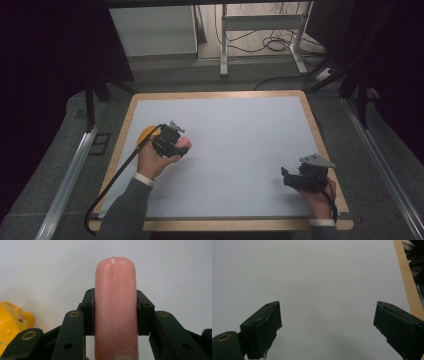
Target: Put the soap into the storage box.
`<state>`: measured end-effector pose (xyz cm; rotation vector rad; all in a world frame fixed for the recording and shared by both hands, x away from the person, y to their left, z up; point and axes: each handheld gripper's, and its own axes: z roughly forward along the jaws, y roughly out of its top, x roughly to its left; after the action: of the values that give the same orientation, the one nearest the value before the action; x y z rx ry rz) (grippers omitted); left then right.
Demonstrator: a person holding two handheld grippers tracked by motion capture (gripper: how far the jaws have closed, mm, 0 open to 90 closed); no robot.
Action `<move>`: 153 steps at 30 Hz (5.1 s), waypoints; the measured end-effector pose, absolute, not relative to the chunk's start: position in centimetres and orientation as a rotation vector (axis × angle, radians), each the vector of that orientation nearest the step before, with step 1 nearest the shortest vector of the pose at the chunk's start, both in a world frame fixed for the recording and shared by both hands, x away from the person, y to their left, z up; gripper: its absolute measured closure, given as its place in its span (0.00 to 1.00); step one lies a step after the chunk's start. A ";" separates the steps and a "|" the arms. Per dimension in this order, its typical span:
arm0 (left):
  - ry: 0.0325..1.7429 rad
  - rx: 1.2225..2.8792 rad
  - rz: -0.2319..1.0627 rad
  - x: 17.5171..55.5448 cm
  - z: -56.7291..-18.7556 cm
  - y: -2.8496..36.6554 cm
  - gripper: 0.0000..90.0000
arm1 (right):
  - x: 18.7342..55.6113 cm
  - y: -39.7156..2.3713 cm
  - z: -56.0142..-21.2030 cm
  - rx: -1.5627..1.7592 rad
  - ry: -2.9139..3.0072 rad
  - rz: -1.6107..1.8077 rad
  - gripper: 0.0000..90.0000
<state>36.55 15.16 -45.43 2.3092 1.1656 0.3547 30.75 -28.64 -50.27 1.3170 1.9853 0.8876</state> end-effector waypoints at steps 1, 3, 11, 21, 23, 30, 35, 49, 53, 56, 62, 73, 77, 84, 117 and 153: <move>1.166 2.307 0.357 36.6 -45.4 15.3 0.67 | 30.7 -28.6 -50.3 1.316 1.986 0.887 0.08; 1.172 2.302 0.363 36.6 -45.2 15.6 0.67 | 30.7 -28.6 -50.3 1.316 1.988 0.887 0.08; 1.193 2.282 0.376 36.7 -44.8 16.7 0.67 | 30.7 -28.6 -50.3 1.316 1.989 0.884 0.08; 1.223 2.263 0.379 36.8 -44.7 18.0 0.67 | 30.7 -28.6 -50.3 1.320 1.989 0.883 0.08; 1.230 2.256 0.383 36.8 -44.7 18.3 0.67 | 30.8 -28.6 -50.3 1.319 1.990 0.884 0.08; 1.256 2.233 0.384 37.0 -44.4 19.4 0.67 | 30.8 -28.6 -50.4 1.320 1.992 0.880 0.08; 1.273 2.216 0.405 37.1 -44.0 20.2 0.67 | 30.8 -28.7 -50.4 1.323 1.990 0.880 0.08; 1.327 2.186 0.414 37.5 -43.8 22.2 0.67 | 30.8 -28.6 -50.5 1.323 1.991 0.876 0.08; 1.351 2.174 0.413 37.8 -44.0 22.7 0.67 | 30.8 -28.7 -50.5 1.321 1.990 0.875 0.08; 1.370 2.170 0.417 38.0 -44.1 23.2 0.67 | 30.8 -28.7 -50.5 1.324 1.990 0.875 0.08; 1.405 2.161 0.432 38.4 -44.2 24.1 0.67 | 30.8 -28.7 -50.5 1.327 1.988 0.871 0.08; 1.461 2.152 0.441 39.2 -44.6 25.3 0.67 | 30.9 -28.7 -50.5 1.330 1.989 0.868 0.08; 1.478 2.156 0.428 39.5 -45.0 25.7 0.67 | 30.9 -28.7 -50.6 1.330 1.988 0.864 0.08; 1.510 2.153 0.407 40.0 -46.0 26.2 0.67 | 30.9 -28.7 -50.6 1.332 1.988 0.864 0.08; 1.463 2.093 0.427 38.8 -45.7 26.5 0.32 | 30.9 -28.6 -50.6 1.327 1.995 0.861 0.08; 1.251 2.064 0.323 30.7 -49.7 25.0 0.28 | 30.9 -28.3 -50.6 1.323 2.002 0.859 0.08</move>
<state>30.74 24.96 -49.69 2.0640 1.2508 0.3233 30.85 -28.33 -50.57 1.3226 2.0023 0.8589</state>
